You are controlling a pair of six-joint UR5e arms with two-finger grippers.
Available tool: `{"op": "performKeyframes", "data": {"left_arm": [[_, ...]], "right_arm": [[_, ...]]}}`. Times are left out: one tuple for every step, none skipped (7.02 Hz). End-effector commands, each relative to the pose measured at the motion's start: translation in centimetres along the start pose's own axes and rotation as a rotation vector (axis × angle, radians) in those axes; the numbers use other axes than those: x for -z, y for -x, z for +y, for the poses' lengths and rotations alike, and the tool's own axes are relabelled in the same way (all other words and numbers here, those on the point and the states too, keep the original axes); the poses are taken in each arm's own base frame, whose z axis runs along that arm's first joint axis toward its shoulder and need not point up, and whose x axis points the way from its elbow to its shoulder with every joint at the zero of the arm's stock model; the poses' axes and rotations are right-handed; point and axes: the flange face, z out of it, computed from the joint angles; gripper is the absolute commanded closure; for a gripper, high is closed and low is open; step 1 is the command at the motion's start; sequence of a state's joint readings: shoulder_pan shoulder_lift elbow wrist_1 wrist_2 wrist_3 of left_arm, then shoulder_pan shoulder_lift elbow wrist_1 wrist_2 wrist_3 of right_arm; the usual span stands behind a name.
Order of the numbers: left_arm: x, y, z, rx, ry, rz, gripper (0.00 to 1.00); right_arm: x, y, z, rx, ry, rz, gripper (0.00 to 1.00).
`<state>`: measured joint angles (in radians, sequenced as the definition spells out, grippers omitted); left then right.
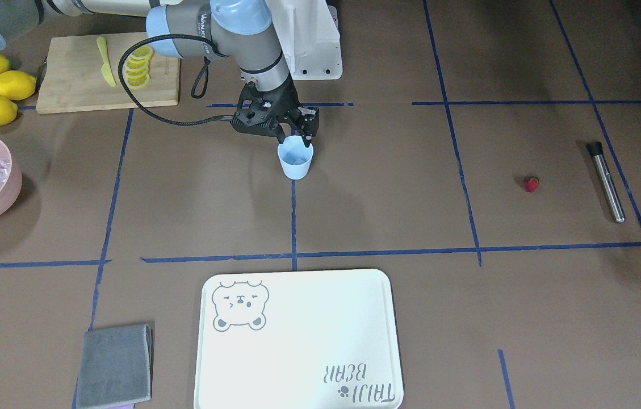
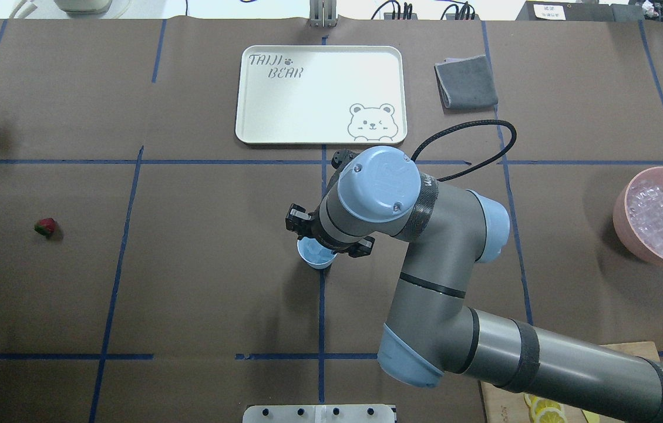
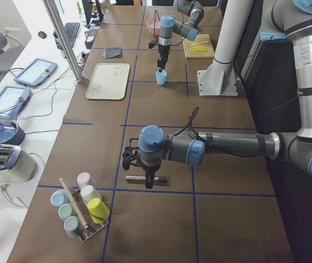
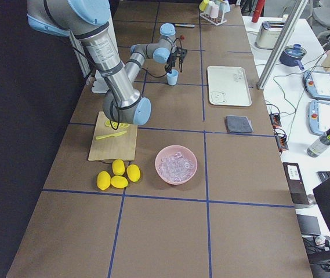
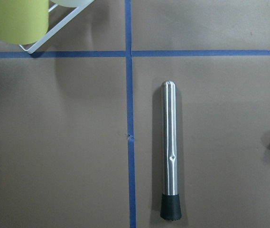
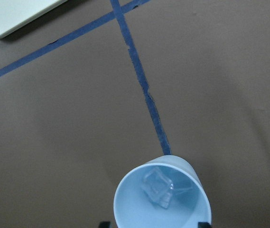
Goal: Mash ice and strawberries in cup
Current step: 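Carry the cube with the right gripper to the blue cup and drop it in, then return the right gripper over the ice bowl while the left gripper reaches toward the strawberry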
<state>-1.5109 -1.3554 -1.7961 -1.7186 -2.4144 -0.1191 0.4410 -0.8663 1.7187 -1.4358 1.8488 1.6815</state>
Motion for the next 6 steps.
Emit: {"op": "performKeyframes", "data": {"left_arm": [[-0.8,-1.3,-0.5,-0.043,0.015,0.004,0.0],[-0.9,-1.4,-0.4,-0.033,0.003,0.006,0.0],[-2.4,-4.1,-0.8,0.0,0.03,0.015,0.0],[-4.1,-6.9,-1.2,-0.002,0.027,0.03,0.0],[-4.9,-9.0,-1.3,-0.03,0.002,0.051,0.0],[-6.8,-12.9,-2.6,-0.041,0.027,0.072,0.0]], "right_arm": [[1.0,0.4,0.1,0.005,-0.001,-0.02,0.02],[3.5,-0.6,-1.6,-0.003,-0.017,-0.048,0.01],[6.4,-5.0,-3.2,-0.017,-0.018,-0.059,0.01],[9.8,-10.0,-6.2,-0.002,0.011,-0.052,0.01],[11.6,-15.3,-9.4,0.053,0.032,-0.015,0.01],[12.5,-21.3,-11.9,0.139,0.031,0.039,0.01]]}}
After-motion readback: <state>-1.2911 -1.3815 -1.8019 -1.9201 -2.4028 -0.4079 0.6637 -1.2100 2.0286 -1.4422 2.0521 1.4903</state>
